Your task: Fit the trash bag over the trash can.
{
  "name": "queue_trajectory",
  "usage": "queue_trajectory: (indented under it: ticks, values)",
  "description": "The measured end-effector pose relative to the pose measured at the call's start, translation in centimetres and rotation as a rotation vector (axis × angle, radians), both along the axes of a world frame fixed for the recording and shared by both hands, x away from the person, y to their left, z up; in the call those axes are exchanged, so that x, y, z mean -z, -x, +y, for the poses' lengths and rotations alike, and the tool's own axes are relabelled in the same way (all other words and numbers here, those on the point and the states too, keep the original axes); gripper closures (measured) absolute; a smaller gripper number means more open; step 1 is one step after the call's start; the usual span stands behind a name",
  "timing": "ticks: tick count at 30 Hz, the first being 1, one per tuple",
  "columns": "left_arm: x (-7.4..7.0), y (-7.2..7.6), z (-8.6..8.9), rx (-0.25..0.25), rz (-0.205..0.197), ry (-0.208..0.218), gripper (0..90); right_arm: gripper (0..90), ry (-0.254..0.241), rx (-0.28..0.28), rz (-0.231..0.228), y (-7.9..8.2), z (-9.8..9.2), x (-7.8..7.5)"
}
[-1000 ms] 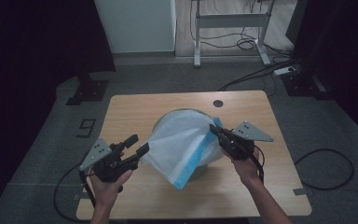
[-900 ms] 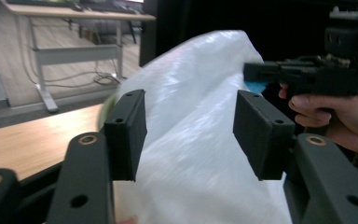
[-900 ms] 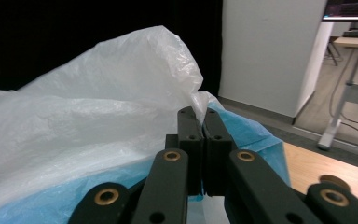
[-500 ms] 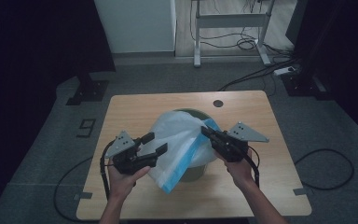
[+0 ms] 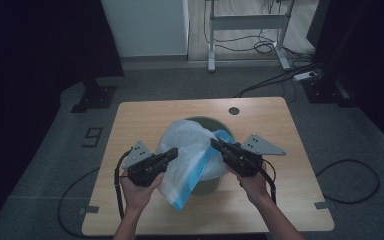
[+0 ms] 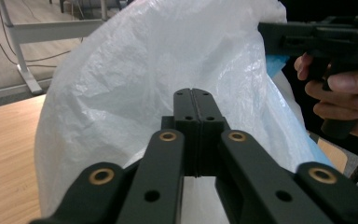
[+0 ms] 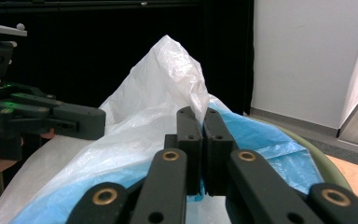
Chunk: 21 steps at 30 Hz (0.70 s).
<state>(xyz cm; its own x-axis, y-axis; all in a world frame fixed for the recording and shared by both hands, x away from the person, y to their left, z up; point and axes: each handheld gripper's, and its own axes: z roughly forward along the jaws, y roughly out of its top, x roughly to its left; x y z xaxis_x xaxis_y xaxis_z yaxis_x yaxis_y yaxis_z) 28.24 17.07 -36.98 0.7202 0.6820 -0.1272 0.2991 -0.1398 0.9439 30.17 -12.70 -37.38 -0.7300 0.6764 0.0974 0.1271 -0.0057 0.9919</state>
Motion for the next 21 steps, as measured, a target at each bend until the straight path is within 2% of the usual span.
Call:
queue_trajectory:
  ticks: [4, 8, 14, 17, 21]
  values:
    - [0.0, 0.2, 0.3, -0.003, -0.017, 0.025, 90.0, 81.0, -0.001, 0.004, -0.002, 0.1, -0.3, 0.1]
    - [-0.1, 0.3, 0.4, 0.004, -0.021, 0.04, 89.9, 86.6, -0.002, 0.009, 0.012, -0.1, -0.5, 0.3]
    - [-0.4, 0.5, 0.4, 0.013, -0.026, 0.045, 88.3, 88.1, -0.002, 0.003, 0.016, 0.0, -0.4, 0.3]
    - [-0.7, 0.6, 0.1, 0.017, -0.033, 0.034, 68.6, 88.4, 0.002, -0.007, 0.011, 0.0, -0.1, 0.2]
    - [-1.1, 0.5, -0.6, 0.026, -0.035, 0.015, 50.9, 88.6, 0.006, -0.022, 0.006, 0.1, 0.4, -0.1]
